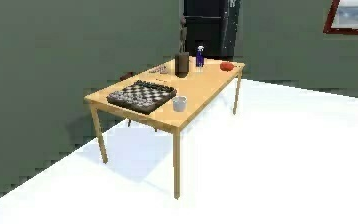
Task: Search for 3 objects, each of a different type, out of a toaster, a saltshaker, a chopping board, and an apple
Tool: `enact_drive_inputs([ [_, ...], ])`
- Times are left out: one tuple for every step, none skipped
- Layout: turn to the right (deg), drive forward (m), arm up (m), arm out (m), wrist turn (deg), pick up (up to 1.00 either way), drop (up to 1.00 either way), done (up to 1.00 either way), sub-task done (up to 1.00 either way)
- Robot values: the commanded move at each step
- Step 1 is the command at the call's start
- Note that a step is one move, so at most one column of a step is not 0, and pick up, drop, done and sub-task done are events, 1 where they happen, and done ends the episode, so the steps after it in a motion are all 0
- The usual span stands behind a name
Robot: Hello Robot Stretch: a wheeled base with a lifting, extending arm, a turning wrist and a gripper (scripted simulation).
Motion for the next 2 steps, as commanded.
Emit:
enact_drive_inputs([
  [-45.0, 0.00, 0.00, 0.00, 0.0, 0.00, 0.00, 0.00, 0.00],
  [-45.0, 0.00, 0.00, 0.00, 0.0, 0.00, 0.00, 0.00, 0.00],
])
